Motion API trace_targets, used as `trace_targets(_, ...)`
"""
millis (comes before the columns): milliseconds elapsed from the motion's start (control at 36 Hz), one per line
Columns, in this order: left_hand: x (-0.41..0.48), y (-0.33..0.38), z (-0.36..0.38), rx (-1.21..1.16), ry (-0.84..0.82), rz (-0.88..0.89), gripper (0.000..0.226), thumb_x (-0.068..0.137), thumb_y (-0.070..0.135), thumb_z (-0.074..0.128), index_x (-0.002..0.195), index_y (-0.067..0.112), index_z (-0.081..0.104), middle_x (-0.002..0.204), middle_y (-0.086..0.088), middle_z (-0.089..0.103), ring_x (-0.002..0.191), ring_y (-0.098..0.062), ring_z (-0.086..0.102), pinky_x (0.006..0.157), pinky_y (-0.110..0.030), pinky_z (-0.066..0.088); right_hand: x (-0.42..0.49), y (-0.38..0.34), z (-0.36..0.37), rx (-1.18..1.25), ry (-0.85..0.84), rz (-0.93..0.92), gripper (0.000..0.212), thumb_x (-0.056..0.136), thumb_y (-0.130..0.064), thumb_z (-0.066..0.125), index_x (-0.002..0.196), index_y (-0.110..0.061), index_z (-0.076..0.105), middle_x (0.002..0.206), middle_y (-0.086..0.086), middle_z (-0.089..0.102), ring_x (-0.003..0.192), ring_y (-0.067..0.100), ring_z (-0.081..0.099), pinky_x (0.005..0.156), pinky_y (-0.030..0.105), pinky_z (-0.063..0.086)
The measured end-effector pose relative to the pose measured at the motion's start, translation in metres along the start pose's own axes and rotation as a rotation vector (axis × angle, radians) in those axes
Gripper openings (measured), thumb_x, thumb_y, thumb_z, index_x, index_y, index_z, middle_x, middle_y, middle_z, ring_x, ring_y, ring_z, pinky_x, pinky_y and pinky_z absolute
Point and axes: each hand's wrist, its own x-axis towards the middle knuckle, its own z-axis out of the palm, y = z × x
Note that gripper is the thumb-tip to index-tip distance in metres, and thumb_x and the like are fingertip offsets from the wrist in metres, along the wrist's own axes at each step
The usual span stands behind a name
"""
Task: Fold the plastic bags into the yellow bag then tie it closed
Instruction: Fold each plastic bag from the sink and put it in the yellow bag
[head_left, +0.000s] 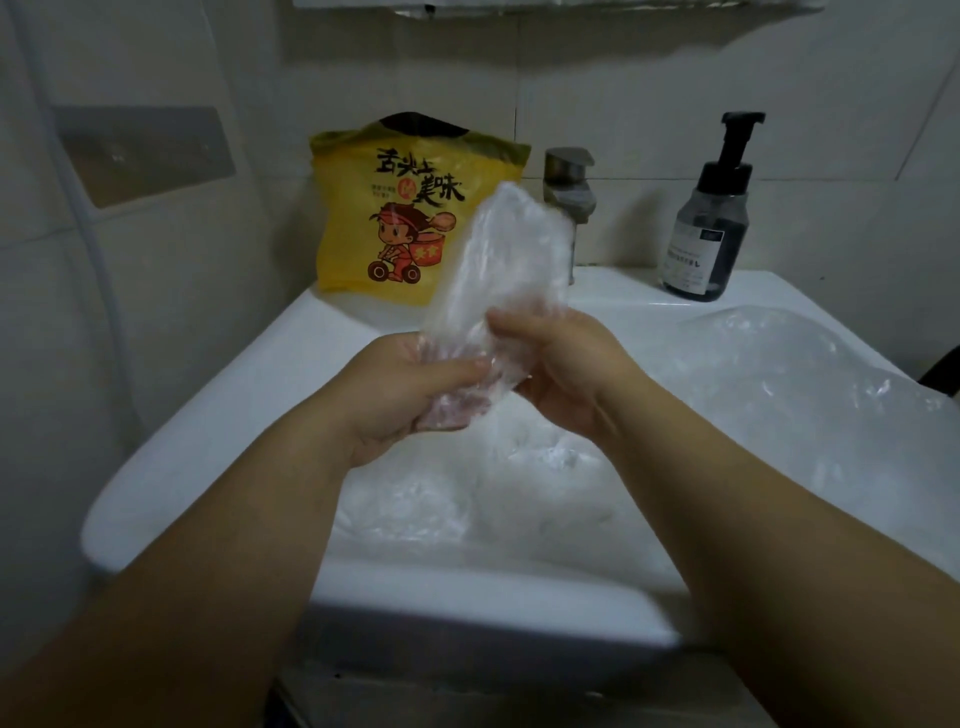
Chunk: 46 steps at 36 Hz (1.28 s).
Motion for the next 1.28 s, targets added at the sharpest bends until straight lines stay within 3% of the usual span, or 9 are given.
trace_targets(139, -0.001, -0.001, 0.001, 0.095, -0.001, 0.075, 0.059, 0.057, 0.036, 0.081, 0.112, 0.021, 0.067, 0.103, 0.004, 0.073, 0.095, -0.011, 0.070, 0.075, -0.027, 0.054, -0.002, -0.001, -0.001, -0.036, 0.042, -0.061, 0.033, 0.085, -0.009, 0.067, 0.117, -0.002, 0.061, 0.105, 0.013, 0.072, 0.090, 0.026, 0.071, 0.069, 0.031, 0.058)
trace_targets(306, -0.003, 0.001, 0.005, 0.095, 0.041, 0.107, 0.018, 0.079, 0.017, 0.074, 0.095, 0.012, 0.068, 0.081, -0.002, 0.073, 0.072, -0.011, 0.070, 0.062, -0.021, 0.055, -0.003, -0.004, 0.002, 0.025, 0.001, -0.049, 0.041, 0.085, -0.026, 0.069, 0.119, -0.007, 0.058, 0.109, 0.010, 0.071, 0.097, 0.026, 0.070, 0.085, 0.037, 0.057)
trace_targets(500, -0.006, 0.006, 0.009, -0.062, -0.091, 0.034, 0.039, 0.075, 0.032, 0.066, 0.109, 0.013, 0.066, 0.098, -0.005, 0.075, 0.086, -0.018, 0.073, 0.069, -0.025, 0.059, 0.000, -0.003, -0.001, 0.099, -0.063, -0.048, 0.055, 0.081, -0.029, 0.068, 0.128, -0.003, 0.053, 0.115, 0.014, 0.068, 0.103, 0.030, 0.067, 0.082, 0.037, 0.056)
trace_targets(639, -0.005, 0.005, 0.009, -0.090, -0.045, 0.080, 0.016, 0.084, 0.016, 0.064, 0.098, 0.009, 0.068, 0.082, -0.005, 0.073, 0.074, -0.012, 0.070, 0.062, -0.022, 0.055, -0.003, 0.000, 0.000, -0.038, -0.262, 0.051, 0.073, 0.077, -0.054, 0.062, 0.132, -0.007, 0.051, 0.101, 0.005, 0.071, 0.088, 0.018, 0.069, 0.084, 0.033, 0.049)
trace_targets(778, -0.003, 0.003, 0.007, -0.093, -0.089, 0.050, 0.016, 0.089, -0.006, 0.054, 0.098, -0.004, 0.067, 0.084, -0.017, 0.069, 0.077, -0.022, 0.067, 0.069, -0.026, 0.058, -0.007, 0.015, 0.006, -0.237, -0.439, 0.308, 0.046, 0.076, -0.050, 0.064, 0.109, -0.019, 0.059, 0.097, 0.005, 0.059, 0.094, 0.019, 0.055, 0.088, 0.035, 0.044)
trace_targets(889, -0.004, 0.002, 0.006, -0.042, -0.133, 0.012, 0.008, 0.086, 0.003, 0.062, 0.091, 0.002, 0.068, 0.076, -0.009, 0.073, 0.069, -0.013, 0.070, 0.059, -0.021, 0.056, -0.005, 0.006, 0.006, -0.062, -0.383, 0.295, 0.031, 0.088, -0.038, 0.052, 0.095, -0.009, 0.060, 0.070, 0.009, 0.054, 0.068, 0.020, 0.047, 0.068, 0.027, 0.043)
trace_targets(1000, -0.009, 0.003, 0.005, 0.053, -0.224, -0.076, 0.024, 0.072, 0.020, 0.069, 0.092, 0.007, 0.068, 0.079, -0.005, 0.075, 0.068, -0.010, 0.070, 0.056, -0.018, 0.052, -0.001, -0.009, -0.005, 0.093, -0.348, 0.252, 0.032, 0.099, -0.033, 0.040, 0.102, -0.008, 0.059, 0.086, 0.009, 0.067, 0.079, 0.021, 0.065, 0.076, 0.032, 0.051)
trace_targets(1167, -0.009, 0.001, 0.002, 0.216, -0.259, -0.188, 0.010, 0.086, 0.017, 0.067, 0.087, 0.008, 0.072, 0.080, -0.001, 0.075, 0.068, -0.007, 0.070, 0.056, -0.016, 0.053, -0.002, -0.033, -0.025, 0.328, -0.137, 0.115, 0.029, 0.097, -0.033, 0.046, 0.102, -0.009, 0.062, 0.088, 0.007, 0.068, 0.085, 0.020, 0.065, 0.083, 0.038, 0.049)
trace_targets(1278, -0.009, -0.002, 0.000, 0.253, -0.282, -0.219, 0.013, 0.084, 0.018, 0.069, 0.091, 0.007, 0.072, 0.085, -0.004, 0.076, 0.075, -0.010, 0.071, 0.061, -0.018, 0.055, -0.005, -0.030, -0.022, 0.247, -0.127, 0.099, 0.033, 0.099, -0.036, 0.042, 0.099, -0.010, 0.063, 0.085, 0.005, 0.068, 0.084, 0.018, 0.064, 0.084, 0.036, 0.049)
